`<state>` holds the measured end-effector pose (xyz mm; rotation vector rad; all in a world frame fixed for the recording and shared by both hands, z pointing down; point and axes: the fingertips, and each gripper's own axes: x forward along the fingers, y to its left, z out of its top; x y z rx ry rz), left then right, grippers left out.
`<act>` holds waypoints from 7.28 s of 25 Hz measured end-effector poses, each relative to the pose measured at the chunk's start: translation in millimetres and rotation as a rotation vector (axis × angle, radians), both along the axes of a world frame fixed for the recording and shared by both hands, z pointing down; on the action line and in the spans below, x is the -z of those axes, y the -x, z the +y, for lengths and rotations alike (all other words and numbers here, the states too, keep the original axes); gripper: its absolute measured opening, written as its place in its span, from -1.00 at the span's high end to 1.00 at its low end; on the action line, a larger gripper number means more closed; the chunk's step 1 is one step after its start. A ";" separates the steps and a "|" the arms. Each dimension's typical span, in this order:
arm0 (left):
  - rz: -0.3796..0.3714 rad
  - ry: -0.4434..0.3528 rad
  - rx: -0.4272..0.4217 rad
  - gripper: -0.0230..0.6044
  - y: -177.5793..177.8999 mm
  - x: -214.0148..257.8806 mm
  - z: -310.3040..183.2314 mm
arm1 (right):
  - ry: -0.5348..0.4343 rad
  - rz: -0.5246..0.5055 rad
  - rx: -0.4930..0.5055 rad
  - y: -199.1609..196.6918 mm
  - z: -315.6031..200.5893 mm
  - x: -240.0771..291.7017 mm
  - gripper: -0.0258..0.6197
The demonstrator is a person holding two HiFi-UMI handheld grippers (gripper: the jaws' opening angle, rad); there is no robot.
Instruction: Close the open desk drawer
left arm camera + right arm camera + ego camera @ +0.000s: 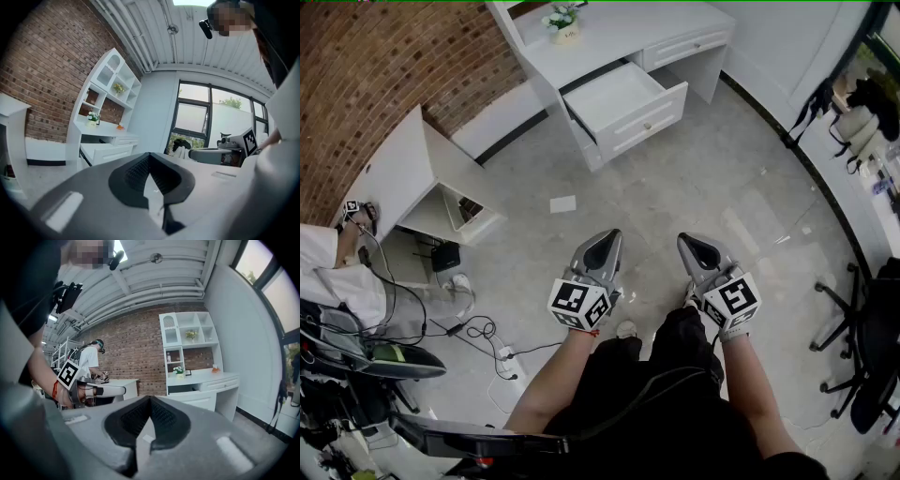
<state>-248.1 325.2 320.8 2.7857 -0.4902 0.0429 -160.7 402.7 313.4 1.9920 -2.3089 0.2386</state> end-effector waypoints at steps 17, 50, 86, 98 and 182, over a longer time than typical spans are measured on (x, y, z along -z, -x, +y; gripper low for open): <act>-0.045 0.030 0.202 0.93 -116.7 -10.6 -27.1 | 0.033 -0.013 0.198 -120.0 -29.8 -6.5 0.92; -0.113 0.087 0.238 0.93 -249.8 -59.7 -145.6 | 0.115 -0.098 0.245 -260.4 -160.0 -50.9 0.91; -0.120 0.262 0.373 0.93 -265.1 -192.6 -299.7 | 0.298 -0.177 0.171 -268.2 -366.9 -204.5 0.92; -0.133 0.291 0.414 0.93 -273.0 -251.7 -327.4 | 0.292 -0.158 0.182 -269.2 -403.2 -252.2 0.92; -0.116 0.358 0.586 0.92 -287.7 -249.0 -540.9 | 0.360 -0.313 0.234 -282.9 -613.0 -253.3 0.92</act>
